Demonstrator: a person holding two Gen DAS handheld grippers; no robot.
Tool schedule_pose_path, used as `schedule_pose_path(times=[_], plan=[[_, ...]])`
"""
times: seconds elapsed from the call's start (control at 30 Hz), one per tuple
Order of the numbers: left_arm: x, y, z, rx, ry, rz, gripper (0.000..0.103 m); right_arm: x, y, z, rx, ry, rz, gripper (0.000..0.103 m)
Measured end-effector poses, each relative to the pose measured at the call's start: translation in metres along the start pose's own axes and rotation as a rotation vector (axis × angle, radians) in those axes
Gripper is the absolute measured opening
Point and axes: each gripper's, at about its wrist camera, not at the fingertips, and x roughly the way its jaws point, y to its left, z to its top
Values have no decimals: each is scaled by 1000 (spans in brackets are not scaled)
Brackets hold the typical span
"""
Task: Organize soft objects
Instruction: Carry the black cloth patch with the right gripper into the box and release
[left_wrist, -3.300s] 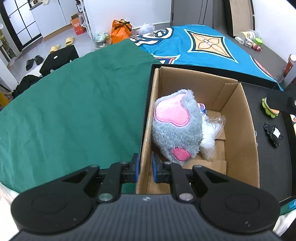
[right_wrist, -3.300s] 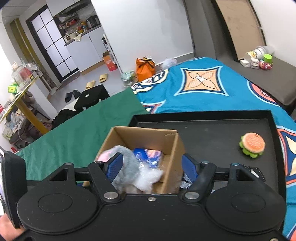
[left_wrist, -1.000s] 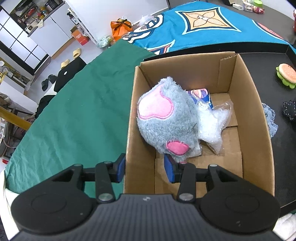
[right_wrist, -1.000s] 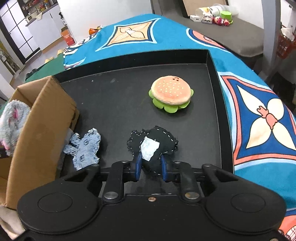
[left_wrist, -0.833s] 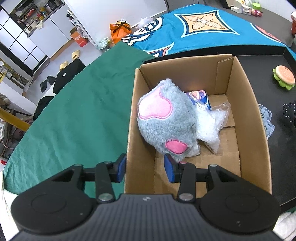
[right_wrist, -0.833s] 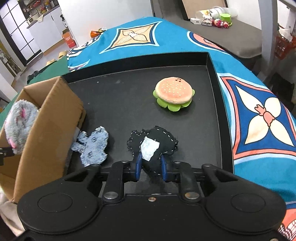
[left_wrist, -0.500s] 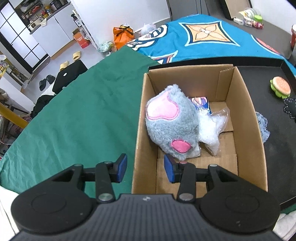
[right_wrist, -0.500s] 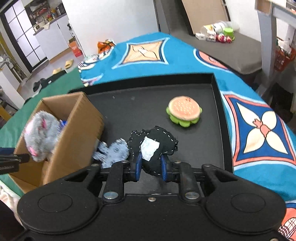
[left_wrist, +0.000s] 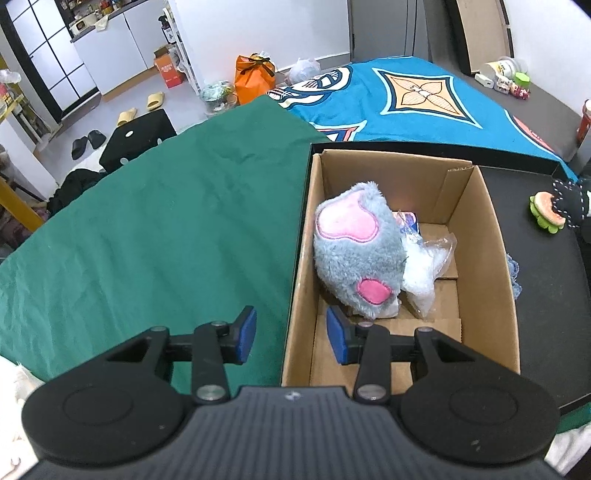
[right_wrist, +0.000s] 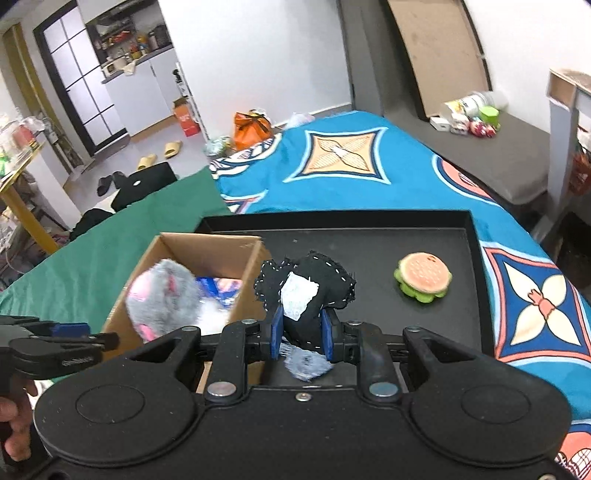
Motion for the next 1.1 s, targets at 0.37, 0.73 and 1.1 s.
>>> schedule_pose_path(times=[0.37,0.73,1.1], plan=[[5,7,-3,-7,27,-51,35,-1,36,3,-22,8,24,22],[15,16,-5,-31,69,-100,10,5,79,7,-75,22,69,22],[16,23,-6,-59,61,-131,8,8,105,6,-115,37,182,54]])
